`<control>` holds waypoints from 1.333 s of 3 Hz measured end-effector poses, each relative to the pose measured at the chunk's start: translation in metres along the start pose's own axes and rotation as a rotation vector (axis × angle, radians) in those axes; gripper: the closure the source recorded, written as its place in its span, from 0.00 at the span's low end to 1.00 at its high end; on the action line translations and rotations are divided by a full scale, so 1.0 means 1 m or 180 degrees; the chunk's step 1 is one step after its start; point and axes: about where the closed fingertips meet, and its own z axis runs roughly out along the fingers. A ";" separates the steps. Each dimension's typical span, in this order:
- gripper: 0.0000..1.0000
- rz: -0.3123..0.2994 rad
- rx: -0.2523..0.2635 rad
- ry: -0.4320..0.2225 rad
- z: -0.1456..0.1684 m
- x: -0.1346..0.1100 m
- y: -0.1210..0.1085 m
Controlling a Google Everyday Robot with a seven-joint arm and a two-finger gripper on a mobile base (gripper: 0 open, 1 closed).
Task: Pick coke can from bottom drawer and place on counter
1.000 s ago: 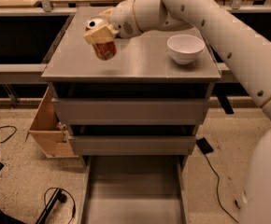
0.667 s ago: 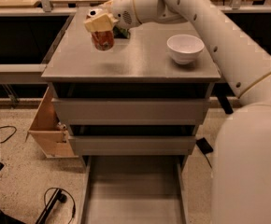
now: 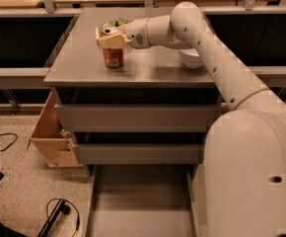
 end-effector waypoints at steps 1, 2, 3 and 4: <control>0.76 0.0000 0.0000 0.0000 -0.001 -0.005 0.000; 0.53 0.0000 0.0000 0.0000 -0.001 -0.005 0.000; 0.29 0.0000 -0.0001 0.0000 -0.001 -0.005 0.000; 0.01 0.0000 -0.0001 0.0000 -0.001 -0.005 0.000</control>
Offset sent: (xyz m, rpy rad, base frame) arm 0.0000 0.0000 0.0045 0.0000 0.0000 0.0000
